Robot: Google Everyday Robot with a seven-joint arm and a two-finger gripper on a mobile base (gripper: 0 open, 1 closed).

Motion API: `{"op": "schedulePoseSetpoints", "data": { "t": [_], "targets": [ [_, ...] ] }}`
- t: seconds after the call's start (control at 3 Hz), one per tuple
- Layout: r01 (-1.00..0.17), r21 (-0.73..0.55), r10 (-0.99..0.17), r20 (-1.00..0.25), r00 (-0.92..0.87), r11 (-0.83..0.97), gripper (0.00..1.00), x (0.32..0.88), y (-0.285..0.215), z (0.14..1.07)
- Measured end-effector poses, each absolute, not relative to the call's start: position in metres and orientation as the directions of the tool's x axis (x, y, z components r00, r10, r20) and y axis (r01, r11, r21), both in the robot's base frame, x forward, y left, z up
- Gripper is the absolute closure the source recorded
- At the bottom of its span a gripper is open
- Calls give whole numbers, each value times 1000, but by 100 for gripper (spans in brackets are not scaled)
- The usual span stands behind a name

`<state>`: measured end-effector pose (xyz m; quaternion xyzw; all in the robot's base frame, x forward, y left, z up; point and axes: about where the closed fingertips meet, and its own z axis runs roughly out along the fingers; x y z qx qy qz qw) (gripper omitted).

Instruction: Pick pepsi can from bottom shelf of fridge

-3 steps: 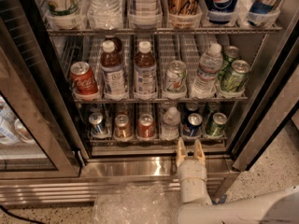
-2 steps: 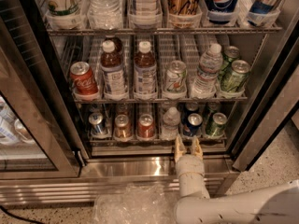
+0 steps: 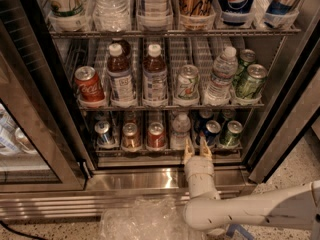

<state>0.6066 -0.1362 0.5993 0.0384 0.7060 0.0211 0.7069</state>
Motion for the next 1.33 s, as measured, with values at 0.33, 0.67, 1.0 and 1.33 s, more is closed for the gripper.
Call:
{"op": "schedulePoseSetpoints", "data": {
  "t": [0.33, 0.67, 1.0, 1.33],
  "targets": [
    [39, 69, 69, -998, 13, 997, 46, 628, -142, 604],
    [42, 70, 69, -997, 23, 997, 45, 632, -140, 607],
    [55, 87, 85, -996, 40, 995, 46, 631, -138, 613],
    [58, 124, 121, -991, 49, 991, 45, 630, -137, 615]
  ]
}}
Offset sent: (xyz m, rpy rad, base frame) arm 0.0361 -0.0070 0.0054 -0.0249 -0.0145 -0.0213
